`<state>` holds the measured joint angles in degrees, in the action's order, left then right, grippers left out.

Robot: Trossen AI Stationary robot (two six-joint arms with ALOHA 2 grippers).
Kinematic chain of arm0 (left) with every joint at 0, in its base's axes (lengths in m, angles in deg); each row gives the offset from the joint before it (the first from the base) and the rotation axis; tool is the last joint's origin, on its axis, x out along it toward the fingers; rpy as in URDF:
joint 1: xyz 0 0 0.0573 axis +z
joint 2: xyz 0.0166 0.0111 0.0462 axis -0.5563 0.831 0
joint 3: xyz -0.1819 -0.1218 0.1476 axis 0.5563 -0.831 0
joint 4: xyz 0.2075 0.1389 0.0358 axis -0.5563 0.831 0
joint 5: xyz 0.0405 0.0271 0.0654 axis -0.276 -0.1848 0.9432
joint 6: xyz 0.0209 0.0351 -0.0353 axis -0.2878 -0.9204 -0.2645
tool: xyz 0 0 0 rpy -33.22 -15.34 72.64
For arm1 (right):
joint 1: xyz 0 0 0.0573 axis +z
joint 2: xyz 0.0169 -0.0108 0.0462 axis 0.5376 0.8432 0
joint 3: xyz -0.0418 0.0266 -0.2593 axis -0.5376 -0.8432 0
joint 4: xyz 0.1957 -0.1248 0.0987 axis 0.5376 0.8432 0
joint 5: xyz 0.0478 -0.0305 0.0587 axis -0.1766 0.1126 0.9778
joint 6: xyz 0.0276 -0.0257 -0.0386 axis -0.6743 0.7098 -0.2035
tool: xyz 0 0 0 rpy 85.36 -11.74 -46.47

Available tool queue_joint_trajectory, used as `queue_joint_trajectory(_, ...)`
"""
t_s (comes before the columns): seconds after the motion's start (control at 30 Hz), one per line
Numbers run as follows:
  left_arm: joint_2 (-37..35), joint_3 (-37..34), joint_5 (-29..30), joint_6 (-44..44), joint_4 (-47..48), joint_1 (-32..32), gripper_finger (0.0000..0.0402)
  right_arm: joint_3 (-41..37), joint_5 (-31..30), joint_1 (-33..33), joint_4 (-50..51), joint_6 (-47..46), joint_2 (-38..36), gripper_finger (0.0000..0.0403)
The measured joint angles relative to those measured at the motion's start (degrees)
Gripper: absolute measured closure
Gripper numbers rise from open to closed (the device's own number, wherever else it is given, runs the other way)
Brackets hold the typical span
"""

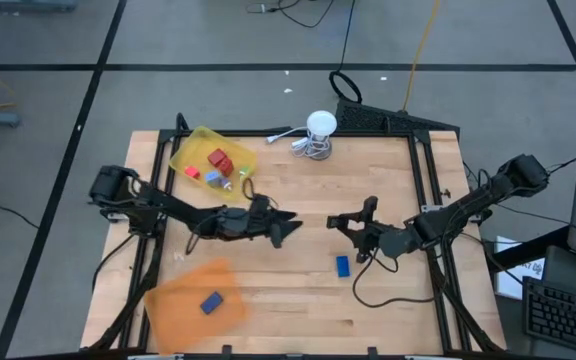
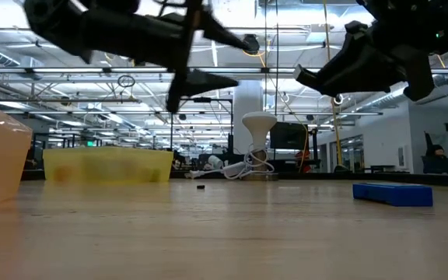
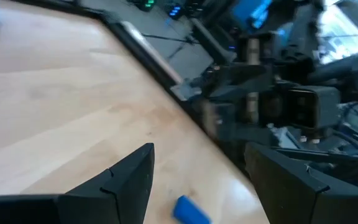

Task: Pick & Place Office items
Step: Put the black digital timer into the orange bin

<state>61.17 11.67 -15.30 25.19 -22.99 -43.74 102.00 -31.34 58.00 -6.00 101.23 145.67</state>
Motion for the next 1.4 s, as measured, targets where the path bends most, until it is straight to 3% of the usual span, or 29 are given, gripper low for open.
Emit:
queue_joint_trajectory(0.3, 10.3, 14.4, -3.0, -5.9, 0.9, 0.0, 0.0146, 0.0, 0.1, 0.1, -0.3, 0.1, 0.0, 0.0253)
queue_joint_trajectory(0.53, 15.3, 21.7, -2.6, -5.8, 8.1, 0.3, 0.0146, 0.0, 0.1, 0.1, -0.5, 0.0, 0.0, 0.0244)
queue_joint_trajectory(1.03, 16.6, 25.3, -2.3, -6.8, 11.5, 1.0, 0.0151, 0.0, 0.3, 0.1, 0.1, -1.5, 0.0, 0.0252)
queue_joint_trajectory(1.17, 16.7, 25.2, -2.4, -6.6, 12.7, 1.3, 0.0183, 0.0, 0.3, 0.1, 0.0, -1.6, 0.0, 0.0250)
queue_joint_trajectory(1.4, 16.6, 25.2, -2.3, -6.6, 12.3, 1.3, 0.0275, 0.0, 0.3, 0.1, 0.0, -1.6, 0.0, 0.0251)
